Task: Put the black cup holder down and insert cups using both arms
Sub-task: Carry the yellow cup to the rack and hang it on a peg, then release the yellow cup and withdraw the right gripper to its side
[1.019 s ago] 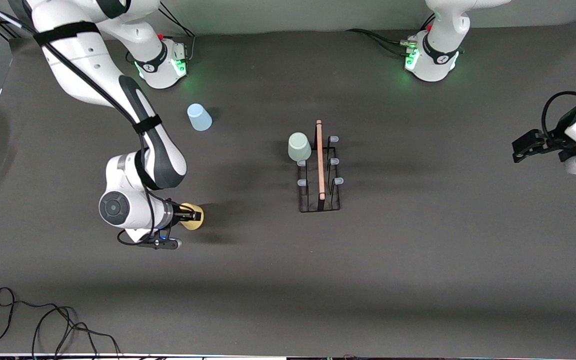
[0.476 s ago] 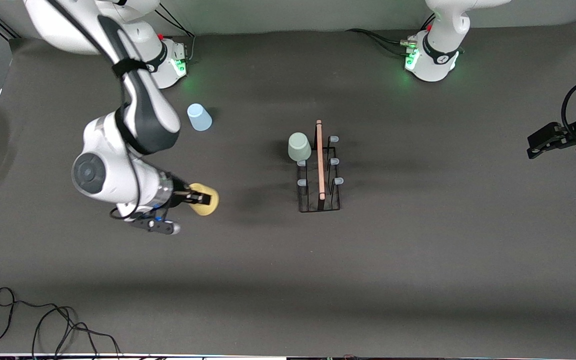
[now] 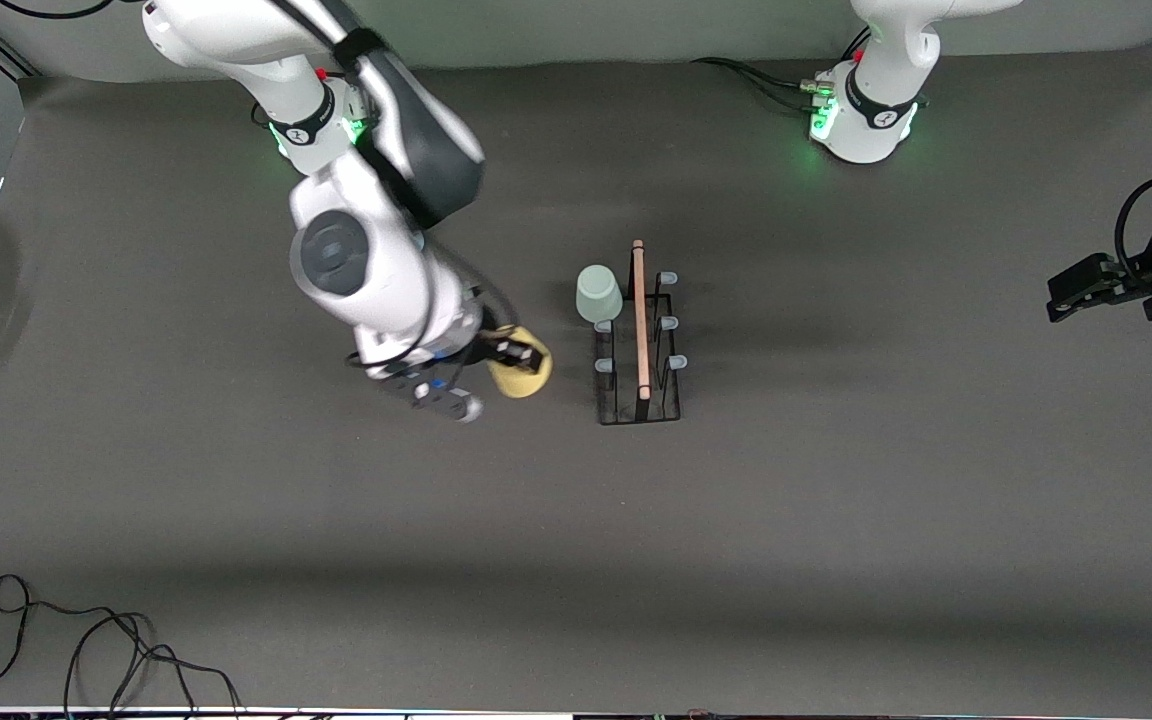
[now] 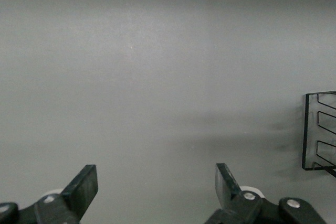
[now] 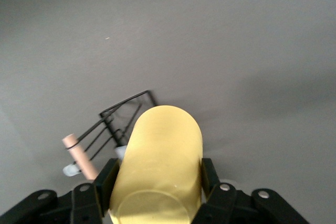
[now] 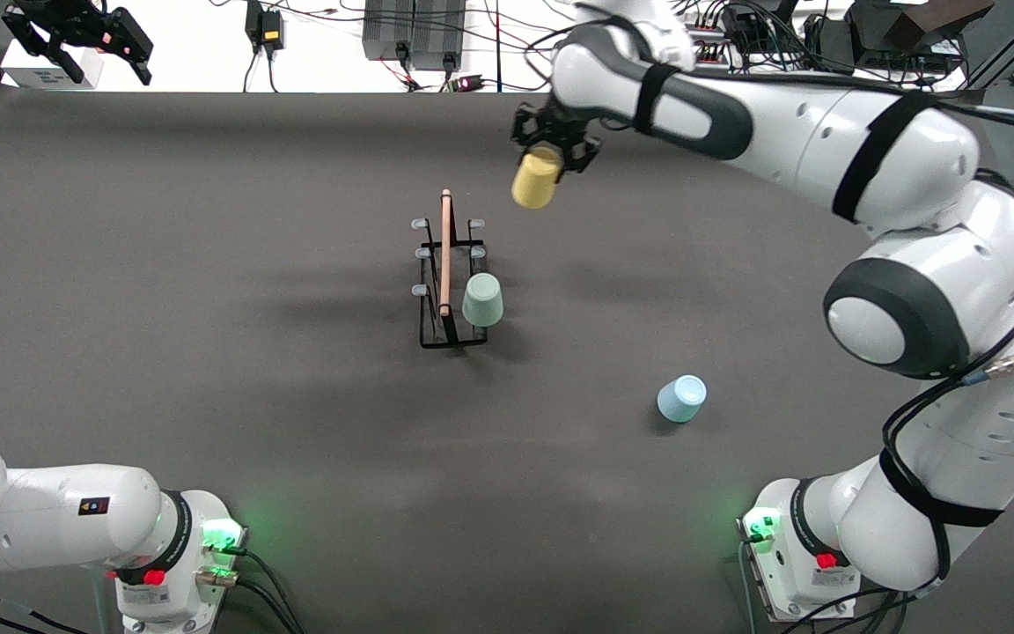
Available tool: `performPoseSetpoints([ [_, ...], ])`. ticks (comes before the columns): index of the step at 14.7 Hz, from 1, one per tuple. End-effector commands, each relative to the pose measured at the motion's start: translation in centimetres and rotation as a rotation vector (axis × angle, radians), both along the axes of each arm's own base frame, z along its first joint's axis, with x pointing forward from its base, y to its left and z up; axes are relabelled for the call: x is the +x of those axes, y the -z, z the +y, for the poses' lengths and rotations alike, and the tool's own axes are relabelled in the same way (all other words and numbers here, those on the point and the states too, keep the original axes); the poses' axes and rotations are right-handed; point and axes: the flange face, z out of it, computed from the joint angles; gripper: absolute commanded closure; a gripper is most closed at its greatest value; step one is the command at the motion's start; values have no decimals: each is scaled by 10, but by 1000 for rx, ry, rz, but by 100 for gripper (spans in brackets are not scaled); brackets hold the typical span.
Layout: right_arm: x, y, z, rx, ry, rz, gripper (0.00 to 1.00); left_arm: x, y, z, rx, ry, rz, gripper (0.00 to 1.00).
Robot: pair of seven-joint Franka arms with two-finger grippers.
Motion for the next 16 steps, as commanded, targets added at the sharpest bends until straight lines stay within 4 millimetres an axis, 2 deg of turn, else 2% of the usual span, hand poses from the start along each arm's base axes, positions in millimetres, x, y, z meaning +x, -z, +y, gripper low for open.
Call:
performPoseSetpoints([
  [1,-1,10,35,16,75,-27,100,-1,-2,-4,6,17,9,0],
  [4,-18,36,75,2,97,-82,100,2,-4,-1,13,14,-13,0],
  [6,-24,57,89,-35,102,-108,100,6,-7,3,17,10,-46,0],
  [8,-26,75,94,-48,95,-112,100,5,-7,4,16,7,-45,0],
  [10,-32,86,100,-68,73,-117,100,5,-7,5,16,6,-43,0],
  [12,-32,100,99,-98,61,-118,100,5,-6,4,16,8,-40,0],
  [13,-31,104,98,-102,62,-115,60,5,-6,3,16,9,-40,0],
  [14,-31,108,98,-105,66,-111,1,4,-7,2,16,11,-39,0],
  [16,-28,102,98,-99,52,-123,0,3,-8,2,16,9,-39,0],
])
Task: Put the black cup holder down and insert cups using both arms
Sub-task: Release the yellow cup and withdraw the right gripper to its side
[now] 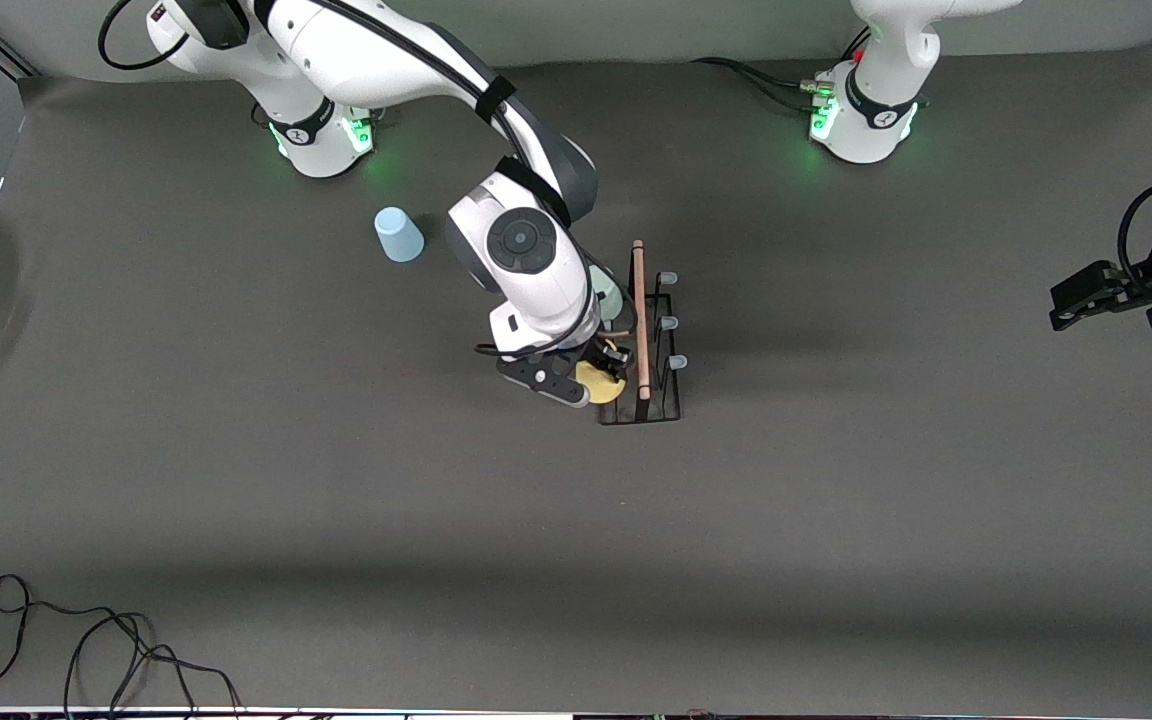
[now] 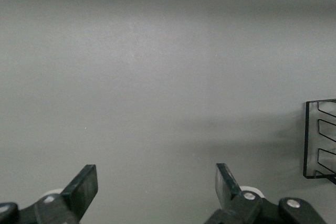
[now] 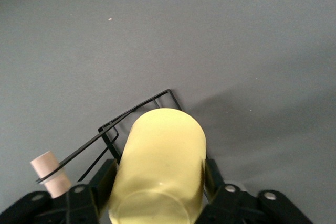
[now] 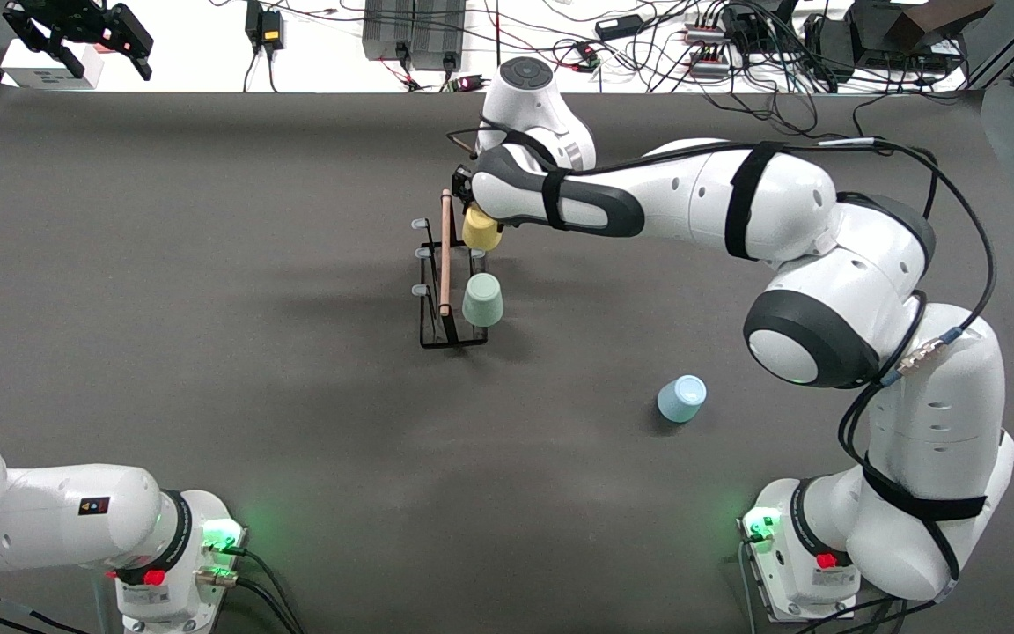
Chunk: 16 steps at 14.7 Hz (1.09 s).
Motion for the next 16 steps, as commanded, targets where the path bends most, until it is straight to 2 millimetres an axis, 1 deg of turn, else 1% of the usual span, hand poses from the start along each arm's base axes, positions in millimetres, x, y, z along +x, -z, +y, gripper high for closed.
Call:
performPoseSetpoints([
  [1,9,-18,3,6,10,-37,0,-1,-6,0,16,13,-4,0],
  [3,13,-45,-7,-8,10,-23,0,-1,-6,-3,16,16,-5,0],
  [5,21,-81,-28,-40,-26,16,0,-1,-6,-3,16,18,-5,0],
  [8,32,-152,-88,-72,-116,66,0,0,-6,-3,16,16,-10,0],
  [10,36,-192,-138,-87,-192,102,0,0,-6,-3,17,16,-15,0],
  [11,35,-215,-168,-94,-255,125,0,0,-6,-2,18,15,-16,0],
  [13,38,-255,-243,-89,-338,157,0,0,-7,-1,18,13,-16,0],
  [14,36,-273,-275,-85,-368,164,0,0,-7,-1,18,13,-16,0],
  [16,33,-297,-338,-77,-424,182,0,1,-7,-5,15,-2,-23,0],
])
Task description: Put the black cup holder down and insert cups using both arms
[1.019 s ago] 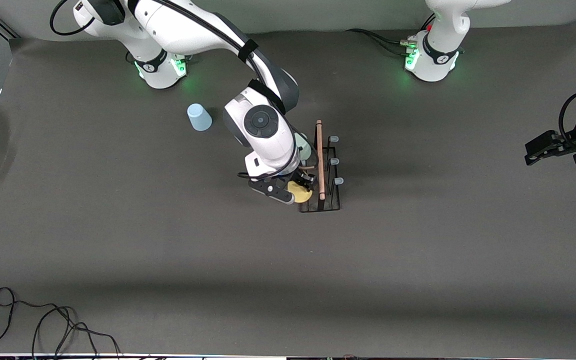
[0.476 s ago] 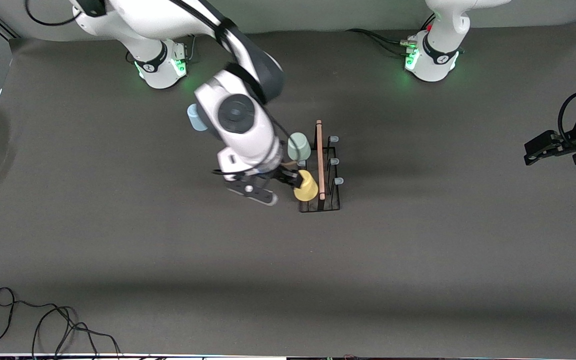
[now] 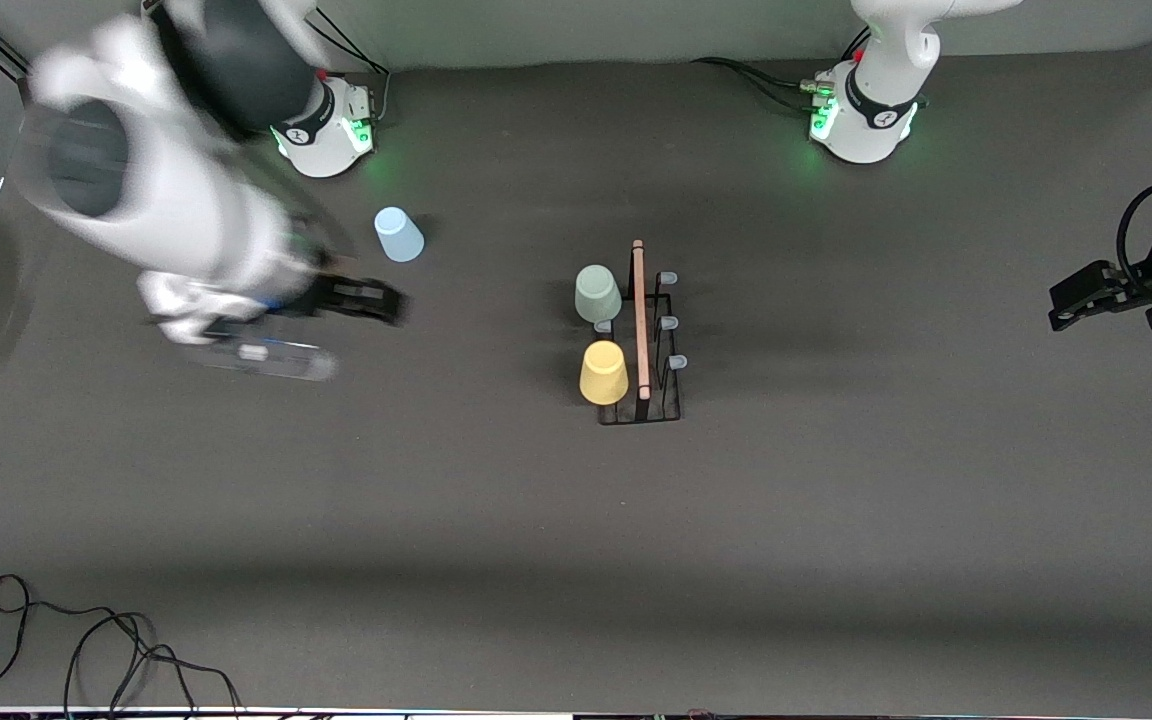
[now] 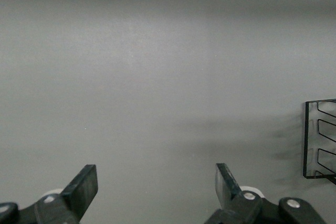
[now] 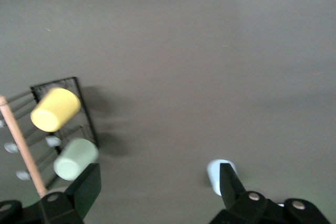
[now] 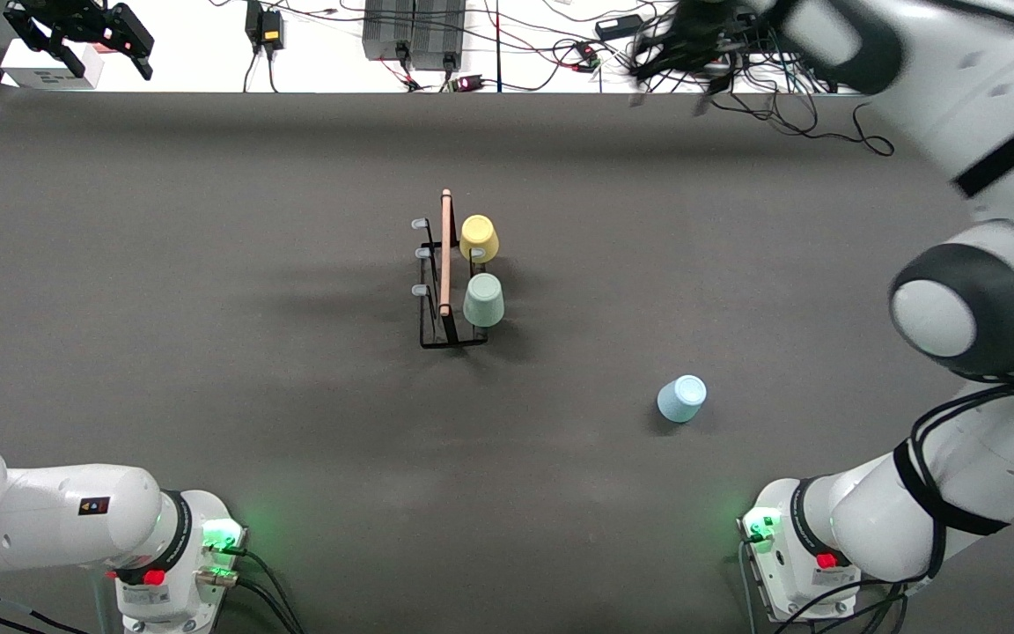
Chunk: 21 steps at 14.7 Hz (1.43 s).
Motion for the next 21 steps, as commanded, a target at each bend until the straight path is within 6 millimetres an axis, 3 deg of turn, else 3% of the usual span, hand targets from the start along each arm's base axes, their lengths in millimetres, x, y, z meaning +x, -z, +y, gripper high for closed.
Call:
performPoseSetpoints([
  [1,-11,-29,-75,11,-95,12,0,0,-7,-5,15,-1,-17,0],
  [3,-9,-41,-126,-23,-144,-14,0,-2,-6,-5,15,0,-4,0],
  [5,-14,-36,-151,-74,-172,3,0,-1,-6,-6,14,-2,-5,0],
  [9,-2,-16,-162,-124,-169,-86,0,-1,-4,-5,-8,-30,-1,0],
  [13,-14,0,-166,-97,-178,-162,0,-1,-2,-7,-11,-30,3,0],
  [21,-15,0,-161,-97,-176,-160,0,0,7,-9,-11,-32,18,0],
])
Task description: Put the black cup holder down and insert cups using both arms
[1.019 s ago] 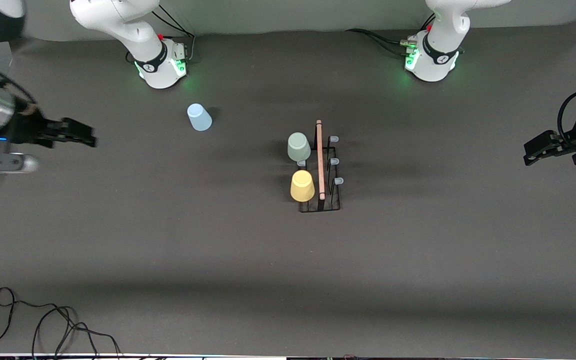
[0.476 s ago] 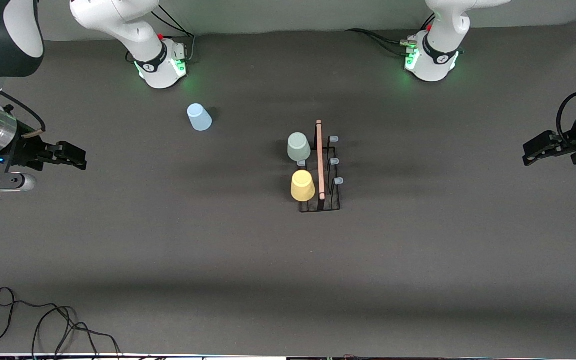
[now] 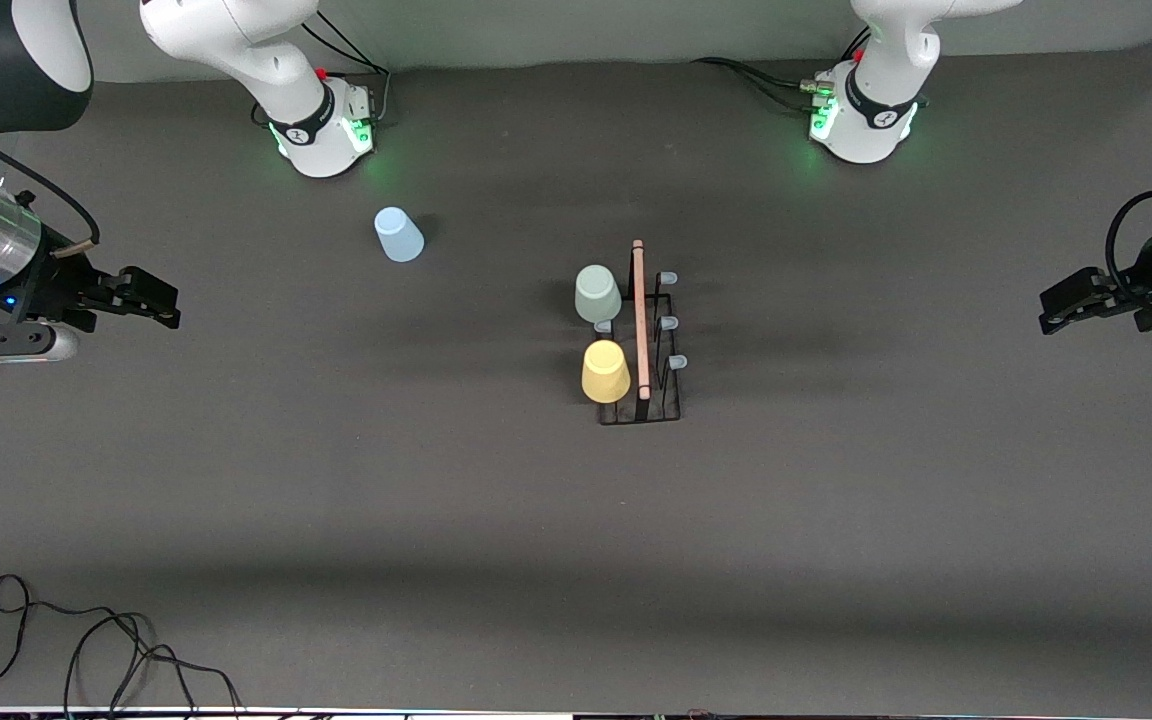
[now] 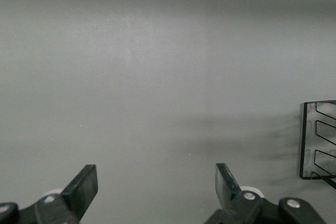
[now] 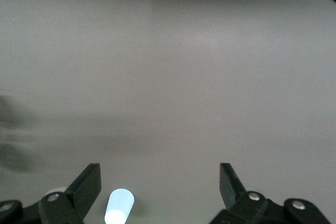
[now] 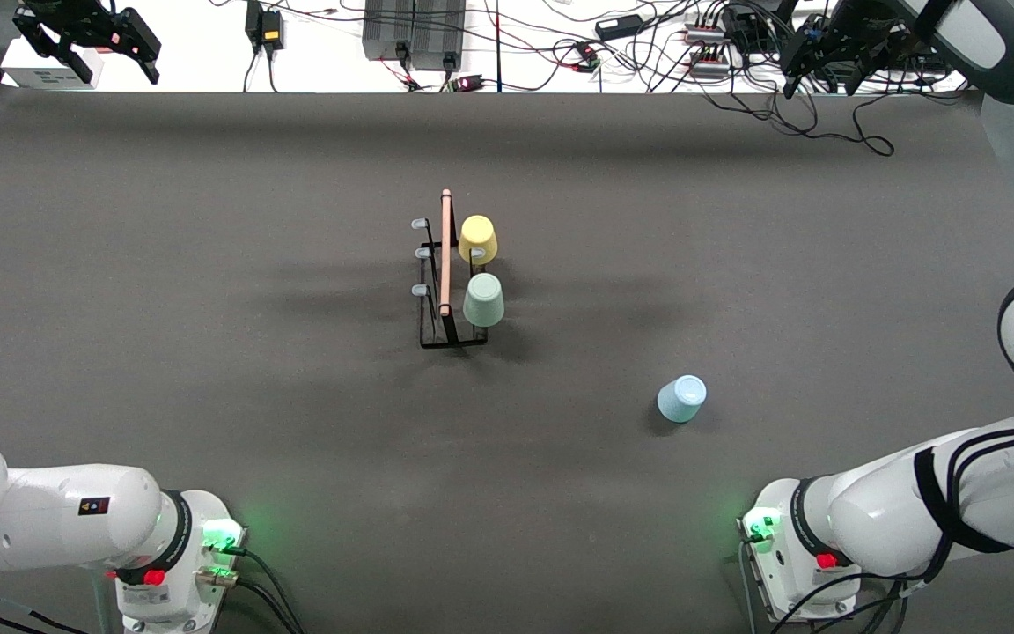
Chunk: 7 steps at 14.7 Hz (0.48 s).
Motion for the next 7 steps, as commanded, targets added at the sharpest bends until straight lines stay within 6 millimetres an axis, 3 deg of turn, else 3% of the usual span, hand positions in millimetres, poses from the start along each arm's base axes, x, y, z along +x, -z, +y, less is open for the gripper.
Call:
performPoseSetpoints([
  [1,-7,-3,3,-16,-20,-20,0,-2,-1,-5,-5,-13,3,0],
  [7,-6,-3,-8,-11,-6,-17,0,-4,0,-5,-5,-15,14,0],
])
